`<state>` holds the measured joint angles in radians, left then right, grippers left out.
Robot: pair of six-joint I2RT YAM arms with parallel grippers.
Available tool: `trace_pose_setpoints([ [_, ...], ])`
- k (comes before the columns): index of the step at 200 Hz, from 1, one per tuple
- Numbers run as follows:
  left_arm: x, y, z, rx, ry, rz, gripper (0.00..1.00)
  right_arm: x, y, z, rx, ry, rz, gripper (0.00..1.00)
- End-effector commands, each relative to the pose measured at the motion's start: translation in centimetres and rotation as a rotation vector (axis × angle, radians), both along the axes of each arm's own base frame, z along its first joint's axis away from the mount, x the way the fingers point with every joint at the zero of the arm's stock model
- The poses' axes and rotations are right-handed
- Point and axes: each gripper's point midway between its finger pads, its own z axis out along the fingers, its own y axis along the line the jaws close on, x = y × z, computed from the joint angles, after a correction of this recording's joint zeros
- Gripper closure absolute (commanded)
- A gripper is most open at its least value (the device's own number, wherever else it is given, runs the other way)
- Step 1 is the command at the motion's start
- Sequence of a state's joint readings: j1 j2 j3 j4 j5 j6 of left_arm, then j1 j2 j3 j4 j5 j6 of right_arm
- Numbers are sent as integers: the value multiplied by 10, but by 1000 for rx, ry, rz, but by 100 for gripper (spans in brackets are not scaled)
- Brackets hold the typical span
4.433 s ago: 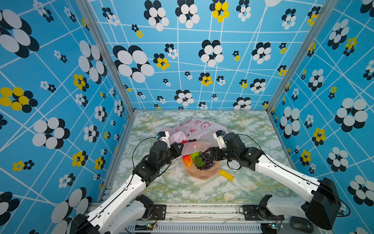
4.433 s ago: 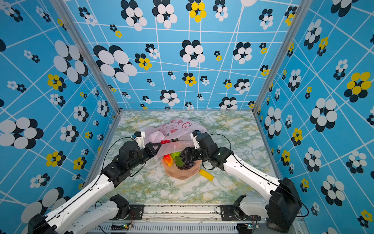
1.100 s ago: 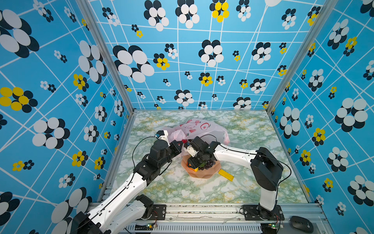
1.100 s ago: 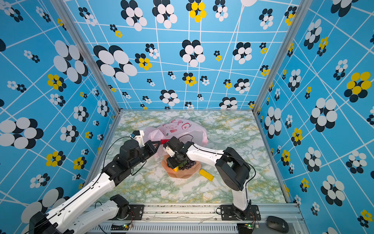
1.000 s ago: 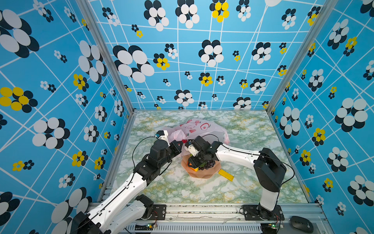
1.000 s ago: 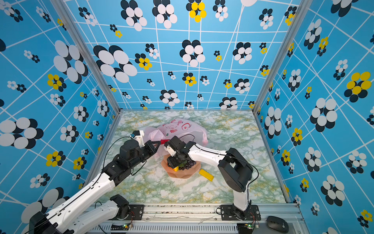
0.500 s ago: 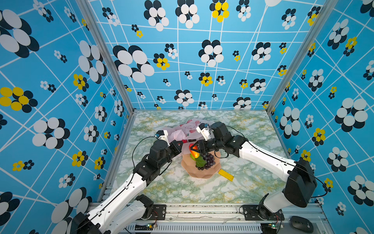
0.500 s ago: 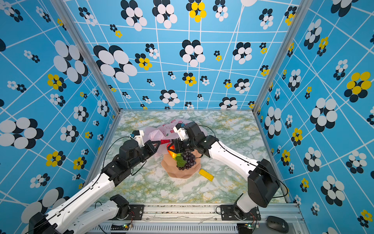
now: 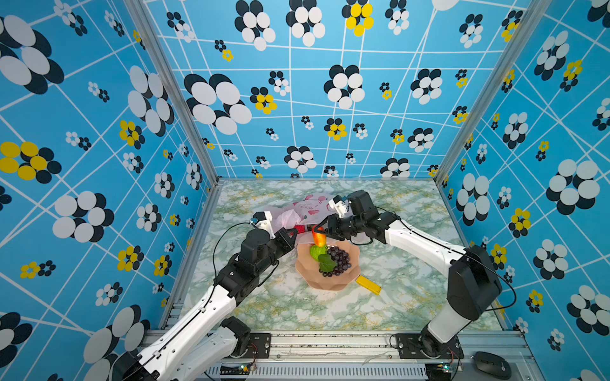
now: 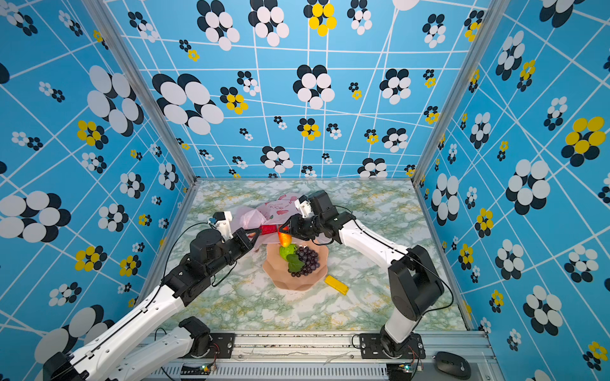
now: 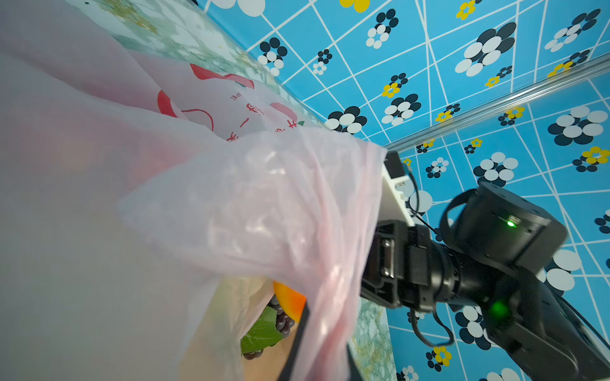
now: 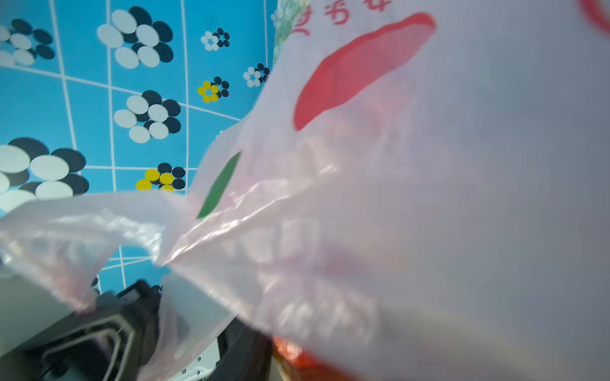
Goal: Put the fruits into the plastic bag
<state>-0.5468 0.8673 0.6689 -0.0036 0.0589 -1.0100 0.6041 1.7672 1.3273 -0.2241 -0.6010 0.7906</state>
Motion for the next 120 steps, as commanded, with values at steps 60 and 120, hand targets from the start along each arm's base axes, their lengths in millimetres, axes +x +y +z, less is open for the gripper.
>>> trace_pose_setpoints([
  [60, -4, -7, 3, -6, -19, -37, 100, 119, -37, -28, -87, -3, -339, 52],
  [120, 0, -7, 5, 10, -28, -33, 100, 124, -38, 11, -5, -88, -359, 26],
])
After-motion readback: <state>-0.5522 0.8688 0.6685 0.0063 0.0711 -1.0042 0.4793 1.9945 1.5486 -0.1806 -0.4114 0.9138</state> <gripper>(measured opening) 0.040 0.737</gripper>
